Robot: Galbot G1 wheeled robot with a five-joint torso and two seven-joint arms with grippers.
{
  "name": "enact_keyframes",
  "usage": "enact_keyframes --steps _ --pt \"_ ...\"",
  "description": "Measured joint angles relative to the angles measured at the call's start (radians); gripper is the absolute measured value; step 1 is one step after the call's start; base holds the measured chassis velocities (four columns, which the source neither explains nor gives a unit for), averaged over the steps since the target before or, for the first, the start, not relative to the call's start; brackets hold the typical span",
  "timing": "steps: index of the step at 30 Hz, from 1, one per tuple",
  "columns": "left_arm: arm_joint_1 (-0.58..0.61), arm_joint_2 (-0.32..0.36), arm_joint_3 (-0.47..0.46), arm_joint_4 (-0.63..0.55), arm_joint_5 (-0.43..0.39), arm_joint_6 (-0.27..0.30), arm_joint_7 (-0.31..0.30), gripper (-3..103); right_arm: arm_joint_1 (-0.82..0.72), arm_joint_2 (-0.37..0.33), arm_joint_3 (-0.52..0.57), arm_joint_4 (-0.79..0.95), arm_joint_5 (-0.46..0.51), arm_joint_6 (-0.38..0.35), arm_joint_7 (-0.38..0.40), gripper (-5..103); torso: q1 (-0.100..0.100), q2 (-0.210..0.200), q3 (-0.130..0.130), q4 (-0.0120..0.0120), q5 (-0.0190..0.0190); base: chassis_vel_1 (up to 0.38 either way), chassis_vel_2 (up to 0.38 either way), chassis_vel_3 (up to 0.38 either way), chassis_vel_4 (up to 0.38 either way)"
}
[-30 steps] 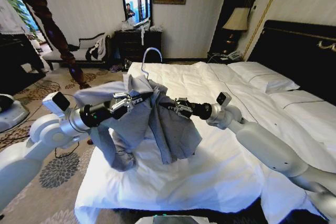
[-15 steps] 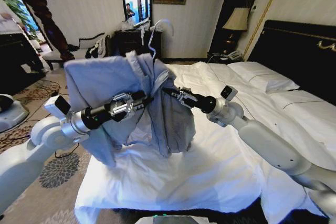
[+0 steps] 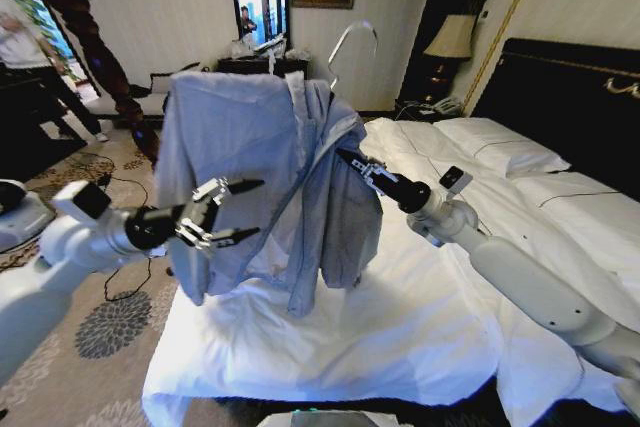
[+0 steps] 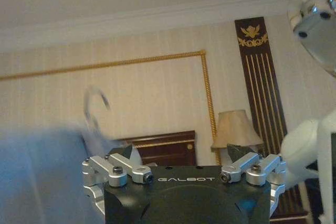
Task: Pick up the clothes from the bed and hang them on the clothes hanger.
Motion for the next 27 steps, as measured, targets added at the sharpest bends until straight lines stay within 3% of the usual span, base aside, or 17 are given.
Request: enact_keyframes --steps 6,8,13,27 --pt "-0.060 0.081 -0.026 0.041 -0.018 0.000 0.020 100 -0.004 0.001 -0.006 -0.015 -0.076 -0.008 -0.065 16 0.000 0.000 0.000 0.0003 0.0000 0.000 0.000 0.000 0.000" --pt "-0.075 0.142 -0.031 0.066 -0.017 0.000 0.044 100 0.001 0.015 -0.011 -0.015 -0.095 -0.015 -0.082 16 0.000 0.000 0.000 0.0008 0.0000 0.000 0.000 0.000 0.000" --pt "-0.076 0.228 -0.021 0.123 0.081 -0.008 0.117 100 0.010 0.028 -0.017 -0.002 -0.133 -0.027 -0.117 16 0.000 0.000 0.000 0.0002 -0.0003 0.000 0.000 0.000 0.000" --pt "-0.037 0.262 0.036 0.144 0.271 -0.002 0.144 100 0.009 0.047 -0.035 0.032 -0.282 -0.053 -0.171 16 0.000 0.000 0.000 0.0002 -0.0002 0.000 0.000 0.000 0.000"
